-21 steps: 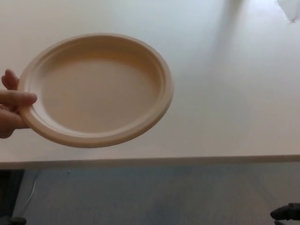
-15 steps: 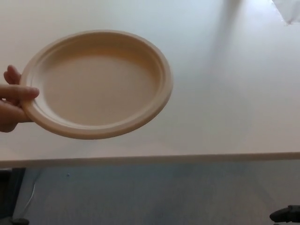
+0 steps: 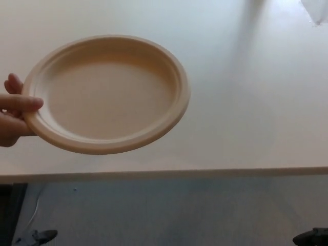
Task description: A person passes a plate to the robot and the robot grabs it with its left hand and places it at the centre of the table infront of it
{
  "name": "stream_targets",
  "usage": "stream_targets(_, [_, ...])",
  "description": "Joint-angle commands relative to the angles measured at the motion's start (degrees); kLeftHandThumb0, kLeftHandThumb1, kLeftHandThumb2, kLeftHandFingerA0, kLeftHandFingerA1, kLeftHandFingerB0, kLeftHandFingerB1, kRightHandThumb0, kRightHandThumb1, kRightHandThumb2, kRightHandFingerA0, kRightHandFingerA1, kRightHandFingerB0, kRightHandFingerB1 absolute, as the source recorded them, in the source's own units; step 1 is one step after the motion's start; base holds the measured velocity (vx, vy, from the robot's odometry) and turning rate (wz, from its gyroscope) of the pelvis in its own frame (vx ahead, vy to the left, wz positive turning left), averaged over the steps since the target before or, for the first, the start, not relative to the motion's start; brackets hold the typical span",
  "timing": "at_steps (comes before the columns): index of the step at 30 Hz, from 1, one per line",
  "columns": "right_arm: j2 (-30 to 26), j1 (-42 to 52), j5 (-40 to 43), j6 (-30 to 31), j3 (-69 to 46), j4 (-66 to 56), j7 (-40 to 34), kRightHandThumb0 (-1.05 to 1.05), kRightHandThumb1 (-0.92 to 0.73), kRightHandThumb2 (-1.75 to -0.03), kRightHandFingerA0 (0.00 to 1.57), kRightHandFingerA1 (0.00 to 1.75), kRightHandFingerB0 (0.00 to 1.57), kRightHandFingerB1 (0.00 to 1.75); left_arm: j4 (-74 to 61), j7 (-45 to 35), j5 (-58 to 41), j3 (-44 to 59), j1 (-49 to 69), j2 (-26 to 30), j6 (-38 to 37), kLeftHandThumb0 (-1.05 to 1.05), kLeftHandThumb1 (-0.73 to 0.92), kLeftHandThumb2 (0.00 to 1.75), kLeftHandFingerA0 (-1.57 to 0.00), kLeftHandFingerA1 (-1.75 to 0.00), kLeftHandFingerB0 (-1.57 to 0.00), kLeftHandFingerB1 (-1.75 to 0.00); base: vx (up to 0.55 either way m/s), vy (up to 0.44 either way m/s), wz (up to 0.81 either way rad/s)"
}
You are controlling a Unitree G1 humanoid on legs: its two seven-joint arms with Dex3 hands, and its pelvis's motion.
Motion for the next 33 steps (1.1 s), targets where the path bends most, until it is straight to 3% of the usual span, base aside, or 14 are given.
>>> stream_targets(1, [-0.92,1.74,-0.69,-1.41,0.44,1.11,0.18,-0.62,-0.73,-0.62,0.67,0.68,0.49,0.52,-34.12,8.92,9.22,5.97,15.21,-3.85,-25.50,-0.58,0.48,0.74,-0.26,-0.45,-0.18,-0.38,0.00,0.000,0.00])
stream_targets(10, [-0.87,1.79,-0.12,-1.78,0.18,1.22,0.56,-0.64,-0.73,-0.62,0.64,0.69,0.47,0.53,-56.92,6.73,4.44,11.45,18.75,-9.87,-32.51,-0.56,0.41,0.80,-0.34,-0.53,-0.22,-0.43,0.00,0.000,0.00])
stream_targets(11, [-0.88,1.78,-0.21,-1.82,0.27,1.30,0.47,-0.64,-0.73,-0.62,0.64,0.69,0.47,0.54,-58.97,6.73,2.90,10.57,18.43,-10.64,-32.91,-0.58,0.44,0.75,-0.33,-0.49,-0.38,-0.45,0.00,0.000,0.00])
stream_targets(13, [-0.88,1.82,-0.26,-1.89,0.35,1.31,0.34,-0.64,-0.73,-0.62,0.65,0.69,0.47,0.54,-61.20,7.27,2.58,10.08,17.75,-12.44,-33.14,-0.57,0.53,0.57,-0.44,-0.41,-0.43,-0.34,0.00,0.000,0.00])
stream_targets(17, [-0.93,1.70,-0.26,-1.64,0.44,1.31,0.33,-0.64,-0.73,-0.62,0.64,0.69,0.47,0.53,-64.47,8.38,2.33,9.77,14.63,-16.04,-34.74,-0.50,0.47,0.55,-0.56,-0.49,-0.44,-0.34,0.00,0.000,0.00])
stream_targets(19, [-0.87,1.46,-0.01,-1.51,0.25,1.30,0.39,-0.63,-0.73,-0.62,0.65,0.70,0.47,0.53,-65.55,8.16,0.59,8.32,13.90,-16.65,-34.96,-0.52,0.38,0.73,-0.58,-0.60,-0.38,-0.46,0.00,0.000,0.00])
stream_targets(20, [-0.90,1.40,-0.06,-1.57,0.31,1.36,0.44,-0.63,-0.73,-0.62,0.66,0.70,0.48,0.53,-65.93,7.89,-1.57,5.98,14.17,-16.31,-34.25,-0.42,0.39,0.72,-0.78,-0.72,-0.39,-0.51,0.00,0.000,0.00])
stream_targets(23, [-1.01,1.34,-0.24,-1.71,0.49,1.49,0.55,-0.65,-0.73,-0.62,0.66,0.69,0.47,0.53,-67.46,6.19,-8.99,-0.90,16.74,-13.35,-30.69,-0.37,0.51,0.56,-0.85,-0.70,-0.41,-0.41,0.00,0.000,0.00])
stream_targets(24, [-0.98,1.37,-0.02,-1.95,0.31,1.50,0.70,-0.65,-0.73,-0.62,0.65,0.70,0.48,0.54,-68.97,6.35,-9.83,-1.76,17.83,-13.61,-29.35,-0.49,0.58,0.58,-0.93,-0.69,-0.43,-0.43,0.00,0.000,0.00])
stream_targets(25, [-0.84,1.30,0.36,-1.88,-0.04,1.72,0.79,-0.66,-0.72,-0.61,0.66,0.71,0.48,0.54,-72.61,5.45,-13.07,-3.32,19.27,-11.35,-26.67,-0.64,0.49,0.87,-0.95,-0.90,-0.43,-0.62,0.00,0.000,0.00])
stream_targets(26, [-0.79,1.26,0.48,-1.82,-0.15,1.83,0.80,-0.66,-0.72,-0.61,0.66,0.71,0.48,0.54,-73.97,4.99,-14.34,-3.85,19.76,-10.35,-25.72,-0.64,0.49,0.87,-0.95,-0.90,-0.43,-0.62,0.00,0.000,0.00])
stream_targets(27, [-0.82,1.26,0.34,-1.83,-0.04,1.78,0.71,-0.64,-0.72,-0.62,0.65,0.71,0.48,0.54,-75.21,4.99,-15.54,-4.72,21.22,-9.94,-25.06,-0.69,0.64,0.59,-0.95,-0.91,-0.52,-0.50,0.00,0.000,0.00])
stream_targets(30, [-0.94,1.17,-0.30,-1.68,0.51,1.61,0.41,-0.65,-0.73,-0.62,0.64,0.70,0.47,0.54,-77.41,4.16,-17.70,-2.83,21.91,-7.59,-26.36,-0.63,0.64,0.59,-0.94,-1.09,-0.56,-0.53,0.00,0.000,0.00])
stream_targets(33, [-0.99,1.12,0.08,-1.14,0.22,1.56,0.78,-0.64,-0.72,-0.62,0.62,0.68,0.47,0.53,-77.37,4.34,-18.16,0.50,20.79,-7.60,-28.37,-0.66,0.67,0.60,-0.95,-0.83,-0.61,-0.55,0.00,0.000,0.00])
